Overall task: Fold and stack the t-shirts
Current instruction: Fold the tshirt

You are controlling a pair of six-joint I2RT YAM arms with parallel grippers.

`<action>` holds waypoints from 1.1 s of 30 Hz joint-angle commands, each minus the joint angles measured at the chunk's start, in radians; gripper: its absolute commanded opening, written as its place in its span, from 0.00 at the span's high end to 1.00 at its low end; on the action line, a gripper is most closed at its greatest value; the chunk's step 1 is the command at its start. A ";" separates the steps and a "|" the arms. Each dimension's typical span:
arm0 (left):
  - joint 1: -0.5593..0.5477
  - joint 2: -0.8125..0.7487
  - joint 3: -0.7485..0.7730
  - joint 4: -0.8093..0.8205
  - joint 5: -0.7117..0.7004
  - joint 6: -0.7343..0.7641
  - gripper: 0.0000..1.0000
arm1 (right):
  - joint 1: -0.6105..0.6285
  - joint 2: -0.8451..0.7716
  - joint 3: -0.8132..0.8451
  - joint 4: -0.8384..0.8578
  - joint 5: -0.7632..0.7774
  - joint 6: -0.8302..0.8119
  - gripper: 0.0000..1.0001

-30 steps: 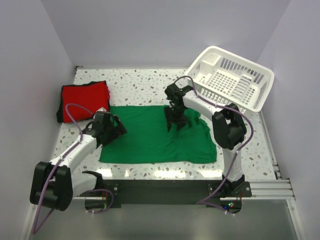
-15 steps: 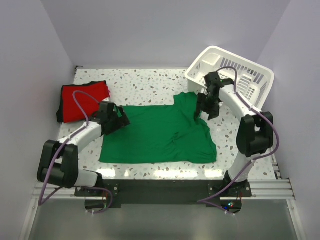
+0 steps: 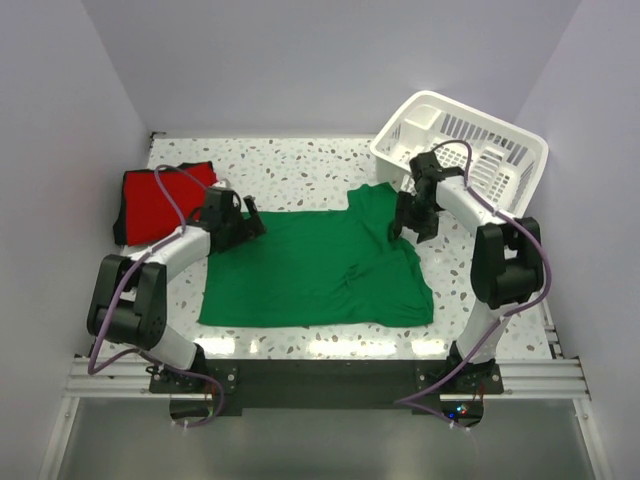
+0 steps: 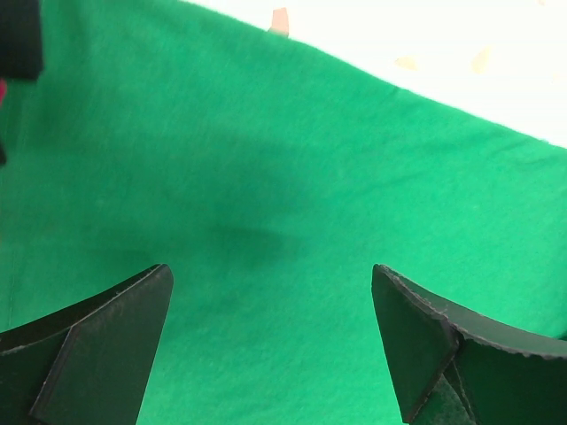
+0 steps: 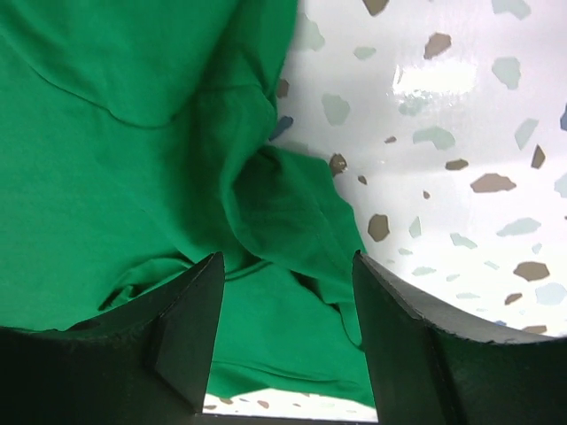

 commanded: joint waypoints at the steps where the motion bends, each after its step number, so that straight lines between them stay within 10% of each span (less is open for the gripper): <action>1: -0.003 0.016 0.054 0.050 0.010 0.038 0.01 | -0.016 0.079 0.013 0.093 0.026 0.034 0.37; 23: 0.006 0.149 -0.018 0.093 0.007 0.038 0.01 | 0.010 0.070 -0.136 0.156 0.085 0.069 0.66; 33: 0.008 0.082 -0.082 0.002 -0.120 0.023 0.01 | 0.014 0.027 -0.179 0.104 0.160 0.080 1.00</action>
